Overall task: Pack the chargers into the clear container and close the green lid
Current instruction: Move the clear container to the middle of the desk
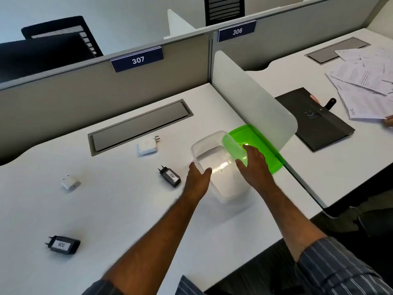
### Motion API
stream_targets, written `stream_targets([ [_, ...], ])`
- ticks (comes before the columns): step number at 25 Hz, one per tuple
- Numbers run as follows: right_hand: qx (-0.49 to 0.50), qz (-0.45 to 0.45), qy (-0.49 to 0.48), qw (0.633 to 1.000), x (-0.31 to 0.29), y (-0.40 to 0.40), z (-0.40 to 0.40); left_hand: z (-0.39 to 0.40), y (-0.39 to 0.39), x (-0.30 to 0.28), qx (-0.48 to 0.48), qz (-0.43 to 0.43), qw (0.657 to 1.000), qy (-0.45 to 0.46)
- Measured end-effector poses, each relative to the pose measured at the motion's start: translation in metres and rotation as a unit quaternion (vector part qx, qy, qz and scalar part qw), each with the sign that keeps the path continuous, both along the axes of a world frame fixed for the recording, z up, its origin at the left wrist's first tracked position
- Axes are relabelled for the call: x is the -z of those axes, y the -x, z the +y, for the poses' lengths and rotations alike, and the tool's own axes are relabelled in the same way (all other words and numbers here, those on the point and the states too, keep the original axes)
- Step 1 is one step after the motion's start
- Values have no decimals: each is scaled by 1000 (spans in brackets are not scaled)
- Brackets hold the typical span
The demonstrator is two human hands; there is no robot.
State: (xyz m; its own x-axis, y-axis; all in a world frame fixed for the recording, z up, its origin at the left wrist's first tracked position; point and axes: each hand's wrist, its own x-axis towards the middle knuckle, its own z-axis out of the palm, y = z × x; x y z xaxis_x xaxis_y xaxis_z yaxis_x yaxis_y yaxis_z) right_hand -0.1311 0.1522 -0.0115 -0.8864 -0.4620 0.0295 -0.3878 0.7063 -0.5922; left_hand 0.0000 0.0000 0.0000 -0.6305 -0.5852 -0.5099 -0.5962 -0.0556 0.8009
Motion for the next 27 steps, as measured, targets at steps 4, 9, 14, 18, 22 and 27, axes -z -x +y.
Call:
stream_targets([
  [4, 29, -49, -27, 998, -1, 1, 4, 5, 3, 3, -10, -14, 999, -45],
  [9, 11, -65, 5, 998, 2, 2, 9, 8, 2, 2, -14, -11, 999, -44],
  [14, 25, -60, 43, 997, 0, -2, 6, 3, -5, -5, -15, -6, 999, -35],
  [18, 18, -35, 65, 997, -10, -8, -1, -5, -16, -15, -26, 19, 999, -33],
  [22, -11, -23, 113, 993, -24, -21, -16, -19, -37, -28, -47, 57, 997, -33],
  [27, -44, -24, 143, 988, -39, -49, -42, -43, -74, -46, -52, 74, 996, 25],
])
